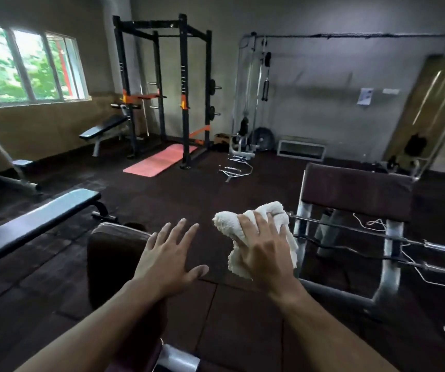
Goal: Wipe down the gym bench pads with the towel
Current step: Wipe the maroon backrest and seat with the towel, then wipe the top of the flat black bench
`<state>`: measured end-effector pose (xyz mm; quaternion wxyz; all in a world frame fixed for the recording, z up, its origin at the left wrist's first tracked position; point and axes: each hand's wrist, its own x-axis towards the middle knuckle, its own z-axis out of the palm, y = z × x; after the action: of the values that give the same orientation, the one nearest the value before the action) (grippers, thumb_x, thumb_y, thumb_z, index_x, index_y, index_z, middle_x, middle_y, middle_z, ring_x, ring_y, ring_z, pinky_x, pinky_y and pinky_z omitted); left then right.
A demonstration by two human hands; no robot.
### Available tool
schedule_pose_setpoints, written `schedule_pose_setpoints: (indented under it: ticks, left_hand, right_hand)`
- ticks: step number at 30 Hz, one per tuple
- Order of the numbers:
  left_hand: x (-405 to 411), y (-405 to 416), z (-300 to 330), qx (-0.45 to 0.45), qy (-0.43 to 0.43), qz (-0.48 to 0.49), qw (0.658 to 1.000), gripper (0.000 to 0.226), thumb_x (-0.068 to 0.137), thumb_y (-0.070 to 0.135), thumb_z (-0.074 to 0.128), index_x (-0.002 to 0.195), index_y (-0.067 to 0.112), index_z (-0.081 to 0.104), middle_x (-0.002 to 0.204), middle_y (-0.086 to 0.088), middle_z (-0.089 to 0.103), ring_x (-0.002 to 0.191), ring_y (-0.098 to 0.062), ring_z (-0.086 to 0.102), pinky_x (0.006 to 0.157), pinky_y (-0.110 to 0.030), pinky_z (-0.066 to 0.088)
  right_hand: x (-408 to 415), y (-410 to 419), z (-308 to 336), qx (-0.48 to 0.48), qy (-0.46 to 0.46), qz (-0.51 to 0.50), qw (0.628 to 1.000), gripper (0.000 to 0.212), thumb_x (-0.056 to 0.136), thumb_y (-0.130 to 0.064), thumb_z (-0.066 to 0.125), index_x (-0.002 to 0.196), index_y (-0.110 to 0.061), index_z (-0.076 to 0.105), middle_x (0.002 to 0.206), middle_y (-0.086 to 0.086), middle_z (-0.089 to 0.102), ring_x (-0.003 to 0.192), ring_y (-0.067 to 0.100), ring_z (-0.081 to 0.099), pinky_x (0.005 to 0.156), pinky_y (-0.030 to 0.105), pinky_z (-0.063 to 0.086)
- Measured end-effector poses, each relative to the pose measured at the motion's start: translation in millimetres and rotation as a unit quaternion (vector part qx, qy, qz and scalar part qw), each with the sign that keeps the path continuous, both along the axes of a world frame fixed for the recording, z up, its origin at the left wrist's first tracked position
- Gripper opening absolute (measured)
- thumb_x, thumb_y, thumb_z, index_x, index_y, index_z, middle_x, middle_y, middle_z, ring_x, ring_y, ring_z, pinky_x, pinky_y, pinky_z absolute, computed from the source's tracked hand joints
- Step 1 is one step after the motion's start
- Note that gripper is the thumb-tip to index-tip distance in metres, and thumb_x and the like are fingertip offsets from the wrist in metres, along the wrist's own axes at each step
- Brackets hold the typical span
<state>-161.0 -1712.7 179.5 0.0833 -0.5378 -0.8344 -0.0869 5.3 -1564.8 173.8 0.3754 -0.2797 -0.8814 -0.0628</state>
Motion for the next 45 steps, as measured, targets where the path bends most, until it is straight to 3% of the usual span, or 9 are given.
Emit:
schedule_pose_setpoints:
  ticks: [3,7,11,17,20,24,31,41,45]
  left_hand:
    - [12,70,-3,0.006,-0.005,-0.038,0.999,0.104,0.065,0.087,0.014,0.156,0.039,-0.001,0.166,0.005,0.001,0.152,-0.026,0.003,0.121,-0.044,0.011]
    - [28,157,-6,0.016,-0.004,-0.061,0.998,0.104,0.063,0.086,0.011,0.155,0.04,-0.003,0.166,0.006,0.0,0.152,-0.025,0.003,0.121,-0.043,0.011]
    - [34,230,-17,0.011,-0.025,-0.055,0.998,0.104,0.063,0.086,0.01,0.155,0.04,-0.008,0.166,0.006,-0.004,0.152,-0.024,0.0,0.122,-0.042,0.01]
    - [-10,317,-25,-0.008,-0.034,-0.025,0.999,0.095,0.081,0.081,0.037,0.156,0.038,-0.004,0.166,0.003,-0.004,0.152,-0.026,0.002,0.122,-0.044,0.011]
    - [-57,357,-33,-0.012,-0.032,-0.003,0.999,0.093,0.084,0.078,0.041,0.156,0.037,-0.002,0.166,0.002,-0.003,0.152,-0.027,0.003,0.122,-0.044,0.012]
    - [-132,415,-50,-0.008,-0.033,0.022,0.999,0.093,0.084,0.077,0.041,0.156,0.037,-0.001,0.166,0.003,-0.003,0.152,-0.027,0.003,0.122,-0.045,0.012]
    - [-284,501,-37,0.009,-0.064,0.096,0.993,0.093,0.084,0.076,0.044,0.157,0.036,0.003,0.166,0.001,0.001,0.151,-0.028,0.005,0.122,-0.046,0.013]
    - [-490,546,-34,0.015,-0.05,0.237,0.97,0.093,0.082,0.08,0.043,0.156,0.039,0.004,0.166,0.003,0.004,0.152,-0.026,0.008,0.122,-0.044,0.013]
    - [-575,556,-39,0.029,-0.034,0.336,0.941,0.102,0.068,0.088,0.021,0.156,0.039,0.006,0.166,0.003,0.008,0.151,-0.025,0.013,0.121,-0.044,0.018]
  right_hand:
    - [26,55,-9,0.0,-0.007,-0.037,0.999,0.056,0.076,-0.029,0.08,0.126,-0.014,0.062,0.128,0.014,0.062,0.121,0.046,0.059,0.09,0.068,0.05]
    - [48,130,-17,-0.027,-0.024,-0.056,0.998,0.053,0.079,-0.036,0.057,0.128,-0.014,0.06,0.13,0.015,0.062,0.121,0.047,0.058,0.092,0.068,0.049]
    - [53,206,-24,-0.031,-0.031,-0.049,0.998,0.056,0.077,-0.034,0.063,0.13,-0.015,0.057,0.131,0.017,0.062,0.123,0.049,0.057,0.091,0.071,0.049]
    - [6,313,-35,-0.022,-0.034,-0.025,0.999,0.049,0.091,-0.041,0.051,0.133,-0.016,0.054,0.132,0.019,0.061,0.123,0.048,0.058,0.091,0.072,0.048]
    - [-44,360,-44,-0.013,-0.045,-0.003,0.999,0.048,0.093,-0.041,0.053,0.134,-0.015,0.051,0.132,0.02,0.061,0.122,0.048,0.059,0.089,0.072,0.049]
    - [-128,423,-51,-0.013,-0.042,0.009,0.999,0.051,0.084,-0.028,0.08,0.129,-0.011,0.063,0.129,0.021,0.064,0.12,0.051,0.059,0.088,0.074,0.049]
    - [-301,524,-30,-0.063,-0.052,0.085,0.993,0.051,0.09,-0.043,0.049,0.132,-0.015,0.058,0.132,0.015,0.062,0.123,0.048,0.057,0.089,0.067,0.049]
    - [-573,601,-34,-0.047,-0.019,0.237,0.97,0.051,0.086,-0.041,0.057,0.129,-0.015,0.061,0.128,0.019,0.066,0.117,0.051,0.061,0.086,0.07,0.051]
    - [-696,622,-45,-0.038,-0.019,0.318,0.947,0.05,0.084,-0.04,0.064,0.128,-0.016,0.062,0.127,0.017,0.066,0.118,0.051,0.061,0.087,0.068,0.051]
